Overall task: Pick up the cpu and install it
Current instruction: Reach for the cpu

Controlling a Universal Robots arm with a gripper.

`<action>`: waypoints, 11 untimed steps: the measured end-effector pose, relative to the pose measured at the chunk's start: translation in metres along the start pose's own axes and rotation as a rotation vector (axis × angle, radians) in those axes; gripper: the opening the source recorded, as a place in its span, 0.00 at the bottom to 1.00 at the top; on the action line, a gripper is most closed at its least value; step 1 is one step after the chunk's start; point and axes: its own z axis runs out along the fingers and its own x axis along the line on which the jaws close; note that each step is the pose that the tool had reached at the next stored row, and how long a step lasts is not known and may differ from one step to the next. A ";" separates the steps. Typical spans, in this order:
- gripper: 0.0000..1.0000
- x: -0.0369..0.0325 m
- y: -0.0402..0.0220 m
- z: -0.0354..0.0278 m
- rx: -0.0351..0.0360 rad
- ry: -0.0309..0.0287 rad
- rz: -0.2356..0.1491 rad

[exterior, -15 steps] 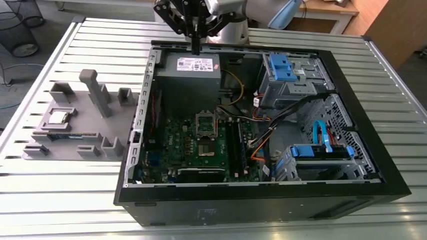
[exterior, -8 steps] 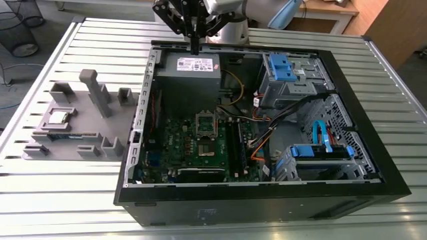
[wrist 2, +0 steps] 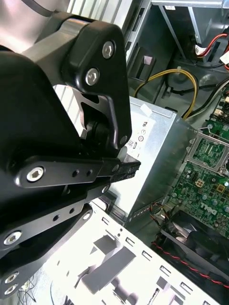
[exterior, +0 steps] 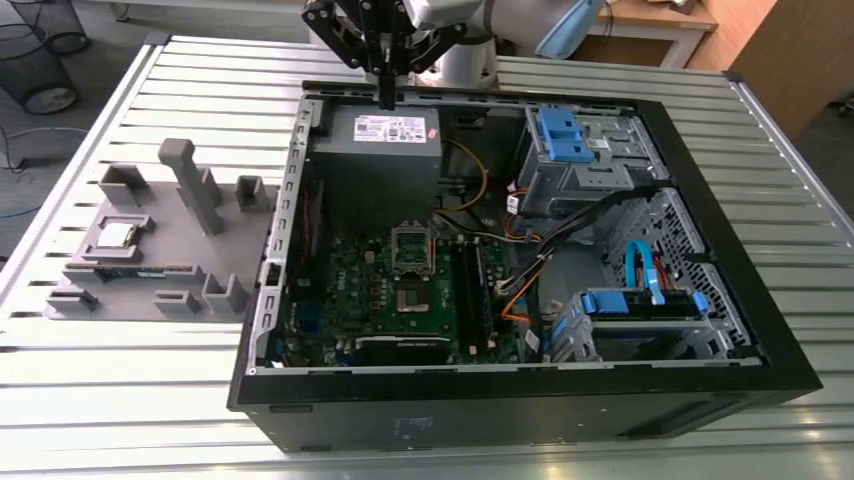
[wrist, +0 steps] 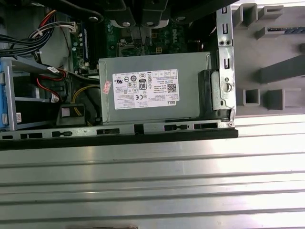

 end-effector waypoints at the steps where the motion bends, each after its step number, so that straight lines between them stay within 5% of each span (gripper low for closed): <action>1: 0.11 0.0008 0.0000 0.0000 0.0001 0.0001 0.000; 11: 0.11 0.0124 -0.0009 -0.0004 0.0001 0.0000 0.000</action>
